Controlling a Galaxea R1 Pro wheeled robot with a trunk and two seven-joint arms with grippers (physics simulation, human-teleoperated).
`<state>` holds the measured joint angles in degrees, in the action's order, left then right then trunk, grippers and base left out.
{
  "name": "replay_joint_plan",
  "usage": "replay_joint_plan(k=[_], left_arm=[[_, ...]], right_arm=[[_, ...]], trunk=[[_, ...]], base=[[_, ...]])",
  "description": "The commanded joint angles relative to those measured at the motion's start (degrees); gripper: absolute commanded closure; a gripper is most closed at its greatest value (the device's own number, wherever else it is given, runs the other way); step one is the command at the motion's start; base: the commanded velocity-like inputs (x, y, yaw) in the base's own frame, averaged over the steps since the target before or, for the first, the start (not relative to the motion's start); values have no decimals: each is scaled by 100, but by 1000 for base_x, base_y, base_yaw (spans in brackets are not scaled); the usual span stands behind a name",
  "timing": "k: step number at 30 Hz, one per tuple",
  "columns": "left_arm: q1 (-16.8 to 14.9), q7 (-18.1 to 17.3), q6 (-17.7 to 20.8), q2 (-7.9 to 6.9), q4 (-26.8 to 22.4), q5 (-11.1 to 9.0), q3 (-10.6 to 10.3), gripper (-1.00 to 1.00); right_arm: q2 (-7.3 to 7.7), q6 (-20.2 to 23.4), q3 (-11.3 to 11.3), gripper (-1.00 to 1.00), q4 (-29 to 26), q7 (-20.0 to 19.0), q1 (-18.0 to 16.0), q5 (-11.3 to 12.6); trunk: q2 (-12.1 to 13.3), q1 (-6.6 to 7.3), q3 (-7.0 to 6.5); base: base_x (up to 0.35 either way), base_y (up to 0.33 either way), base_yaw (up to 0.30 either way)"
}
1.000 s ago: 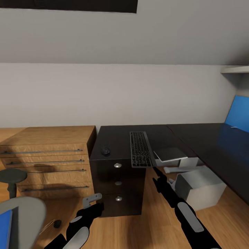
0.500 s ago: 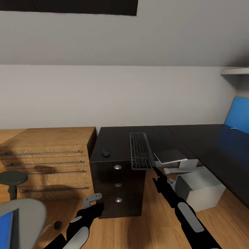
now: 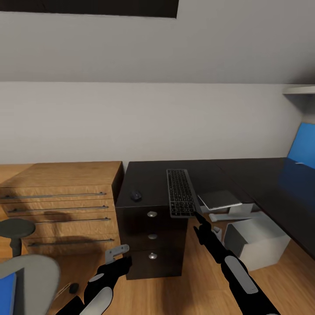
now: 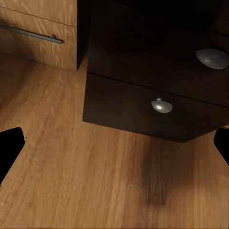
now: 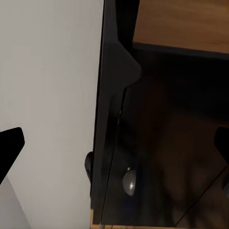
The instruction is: In the bedroom, organize the workspace by keeping the computer under the desk, ensuring the monitor is on the desk, placing the keyboard on the desk next to the monitor, placing the mouse on the desk next to the keyboard, moving the folder from the swivel chair onto the desk next to the mouse, stacking the notebook on top of the folder with the pen on top of the notebook, and positioning the swivel chair next to the desk.
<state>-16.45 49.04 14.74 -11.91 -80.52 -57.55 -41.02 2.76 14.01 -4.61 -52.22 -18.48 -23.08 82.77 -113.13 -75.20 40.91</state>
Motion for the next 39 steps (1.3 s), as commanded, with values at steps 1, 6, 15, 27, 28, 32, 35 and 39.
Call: replay_joint_plan(k=[1,6,15,27,28,32,35,39], left_arm=[[-7,36,20,-4,-8,-16,-12,-100],[-7,37,20,-4,-8,-12,-12,-100],[-8,36,20,-4,-8,-18,-12,-100],[-7,36,20,4,-8,-24,-12,-100],[-7,37,20,4,-8,-22,-12,-100],[-7,41,20,4,-8,-20,-13,-100],[-9,43,20,4,-8,-20,-17,-100],[-8,44,20,4,-8,-20,-19,-100]], right_arm=[[5,14,-12,-100,2,-9,-3,55],[5,14,-13,-100,2,-7,-3,55],[5,14,-13,-100,2,-7,-3,55],[5,14,-13,-100,2,-7,-3,55],[5,14,-13,-100,2,-7,-3,55],[5,14,-13,-100,2,-7,-3,55],[5,14,-13,-100,2,-7,-3,55],[5,14,-13,-100,2,-7,-3,55]], trunk=[[-3,0,6],[-3,0,6],[-3,0,6],[-3,0,6],[-3,0,6],[117,66,-48],[238,132,-102],[358,198,-156]], base=[[28,25,0],[7,71,0],[1,150,0],[0,8,0],[0,0,0],[0,0,0],[0,0,0],[0,0,0]])
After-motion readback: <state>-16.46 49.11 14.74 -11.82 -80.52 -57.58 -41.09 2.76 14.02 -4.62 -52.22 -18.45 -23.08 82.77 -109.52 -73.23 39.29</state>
